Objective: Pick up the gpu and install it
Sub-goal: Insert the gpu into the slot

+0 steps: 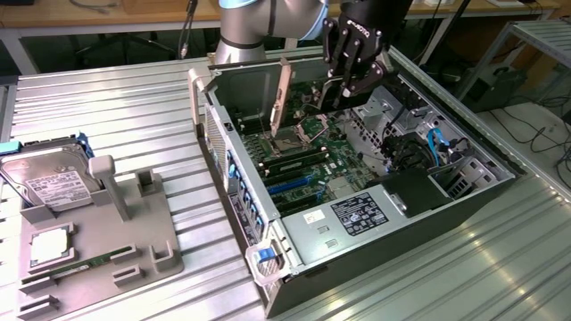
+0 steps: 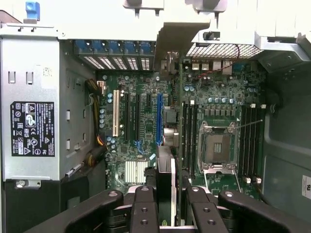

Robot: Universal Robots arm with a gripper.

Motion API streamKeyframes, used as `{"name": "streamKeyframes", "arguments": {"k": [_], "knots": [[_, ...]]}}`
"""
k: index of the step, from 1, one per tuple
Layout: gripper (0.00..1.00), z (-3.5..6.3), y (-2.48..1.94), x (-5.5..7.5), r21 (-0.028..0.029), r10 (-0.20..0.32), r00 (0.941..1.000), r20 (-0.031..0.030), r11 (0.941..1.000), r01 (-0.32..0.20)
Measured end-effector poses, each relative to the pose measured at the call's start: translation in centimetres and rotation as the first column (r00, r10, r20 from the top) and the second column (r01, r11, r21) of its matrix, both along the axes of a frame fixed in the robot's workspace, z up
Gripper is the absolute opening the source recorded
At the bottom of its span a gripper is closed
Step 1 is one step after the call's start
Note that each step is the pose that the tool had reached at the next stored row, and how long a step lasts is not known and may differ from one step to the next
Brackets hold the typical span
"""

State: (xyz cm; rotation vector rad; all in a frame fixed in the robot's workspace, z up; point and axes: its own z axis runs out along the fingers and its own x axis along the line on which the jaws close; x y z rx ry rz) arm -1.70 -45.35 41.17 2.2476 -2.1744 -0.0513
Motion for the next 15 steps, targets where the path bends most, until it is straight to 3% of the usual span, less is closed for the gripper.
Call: {"name": "streamKeyframes", "arguments": {"k": [6,15], "knots": [[0.27,-0.70,0.00,-0.2,0.0002,0.003,0.9999,0.0140,1.0000,-0.003],[0.27,-1.98,0.00,-0.4,0.0002,0.004,0.9998,0.0179,1.0000,-0.004]]}}
